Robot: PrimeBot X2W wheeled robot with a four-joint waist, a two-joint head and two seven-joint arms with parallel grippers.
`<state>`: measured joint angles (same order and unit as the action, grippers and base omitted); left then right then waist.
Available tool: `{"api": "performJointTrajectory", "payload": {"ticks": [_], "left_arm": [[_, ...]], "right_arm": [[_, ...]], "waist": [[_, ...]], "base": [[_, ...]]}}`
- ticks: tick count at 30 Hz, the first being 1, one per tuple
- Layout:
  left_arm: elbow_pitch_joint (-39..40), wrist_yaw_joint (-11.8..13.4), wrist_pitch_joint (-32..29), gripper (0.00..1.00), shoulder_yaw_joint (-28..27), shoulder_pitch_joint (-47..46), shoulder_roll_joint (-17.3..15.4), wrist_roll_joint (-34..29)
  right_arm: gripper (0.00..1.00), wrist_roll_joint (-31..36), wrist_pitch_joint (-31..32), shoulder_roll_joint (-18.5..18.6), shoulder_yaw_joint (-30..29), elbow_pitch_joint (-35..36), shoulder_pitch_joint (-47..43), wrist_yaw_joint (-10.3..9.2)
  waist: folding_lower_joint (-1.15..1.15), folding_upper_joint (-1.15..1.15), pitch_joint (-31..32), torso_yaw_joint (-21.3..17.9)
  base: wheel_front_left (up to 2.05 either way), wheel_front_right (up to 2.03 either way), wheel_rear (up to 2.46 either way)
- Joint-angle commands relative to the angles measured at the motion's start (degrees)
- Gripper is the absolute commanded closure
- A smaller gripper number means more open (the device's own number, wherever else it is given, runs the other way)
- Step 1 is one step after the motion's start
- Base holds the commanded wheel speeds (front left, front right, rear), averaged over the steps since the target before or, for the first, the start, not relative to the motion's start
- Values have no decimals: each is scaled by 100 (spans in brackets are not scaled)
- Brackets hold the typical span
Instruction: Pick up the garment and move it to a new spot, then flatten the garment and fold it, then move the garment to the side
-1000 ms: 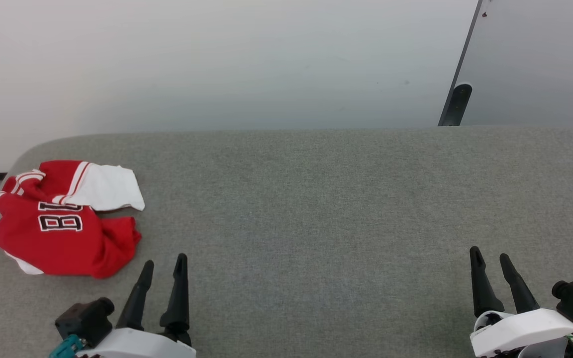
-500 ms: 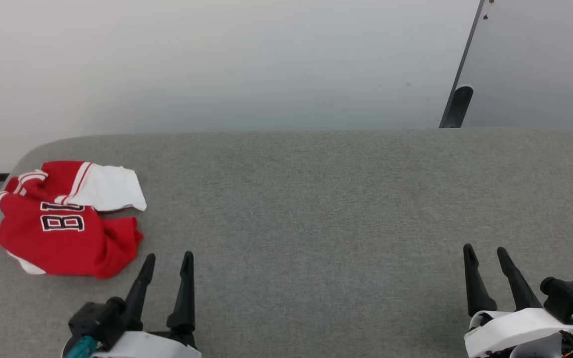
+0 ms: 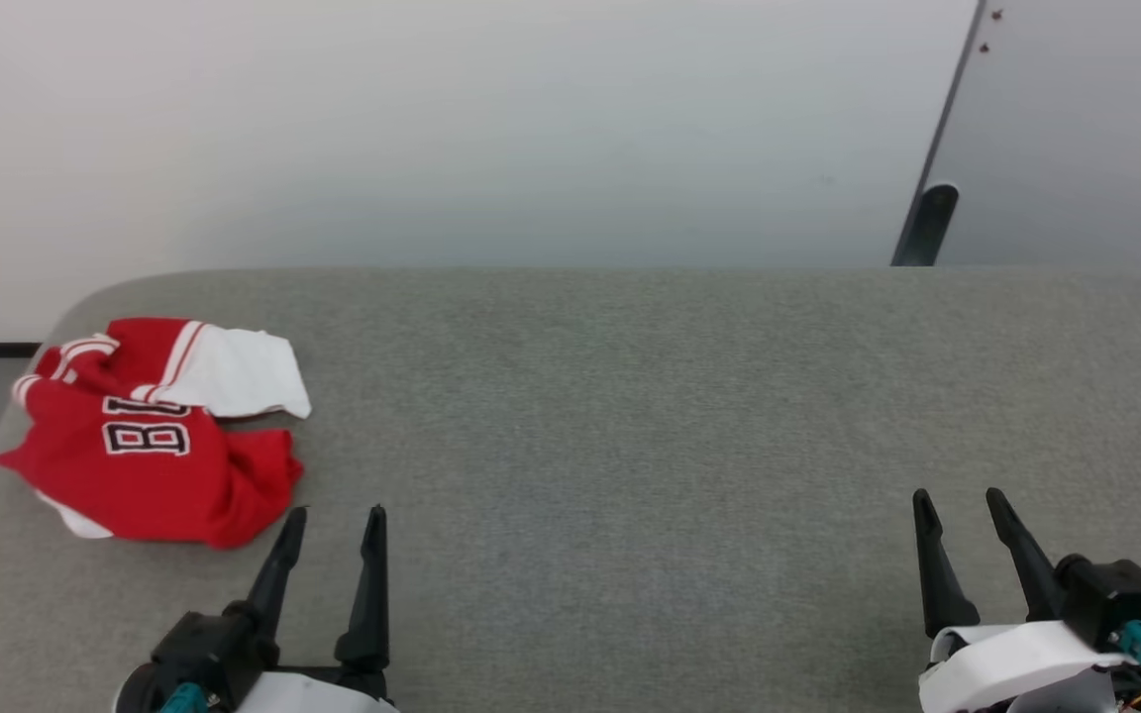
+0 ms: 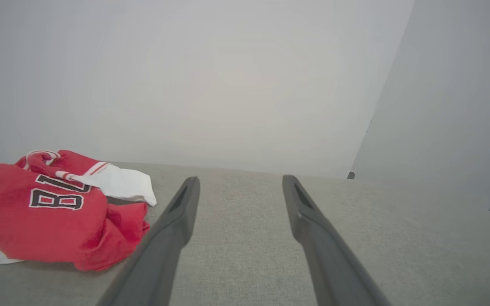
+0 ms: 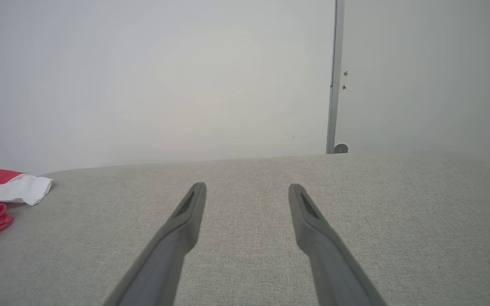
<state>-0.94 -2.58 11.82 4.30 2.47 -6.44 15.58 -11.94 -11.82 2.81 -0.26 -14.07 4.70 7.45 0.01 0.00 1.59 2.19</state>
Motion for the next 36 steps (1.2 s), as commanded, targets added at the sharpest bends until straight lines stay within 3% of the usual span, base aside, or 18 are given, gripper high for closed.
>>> {"api": "performJointTrajectory", "payload": {"ticks": [1,11,21,28,32,36], "left_arm": [[12,-9,55,0,-50,25,-25,-182],[-52,165,167,0,-372,183,-128,-704],[34,288,276,0,-669,440,-321,-1167],[289,526,343,0,-919,626,-279,-1419],[293,532,336,0,-981,604,-181,-1299],[10,245,334,0,-1011,334,-213,-1000]], "right_arm": [[0,193,-55,9,-3,43,-39,5],[0,667,-168,7,257,-29,-165,5],[0,841,-275,5,942,-143,-86,4],[0,1019,-345,7,1506,-247,212,5],[0,1010,-348,8,1547,-314,323,5],[0,1029,-337,8,1501,-394,338,5]], "waist": [[0,0,48,110],[-1,0,299,862],[-1,0,584,1864],[-1,0,470,2211],[-1,0,404,2285],[-1,0,353,2314]], "base": [[0,0,0],[0,0,0],[0,0,0],[0,0,0],[0,0,0],[0,0,0]]}}
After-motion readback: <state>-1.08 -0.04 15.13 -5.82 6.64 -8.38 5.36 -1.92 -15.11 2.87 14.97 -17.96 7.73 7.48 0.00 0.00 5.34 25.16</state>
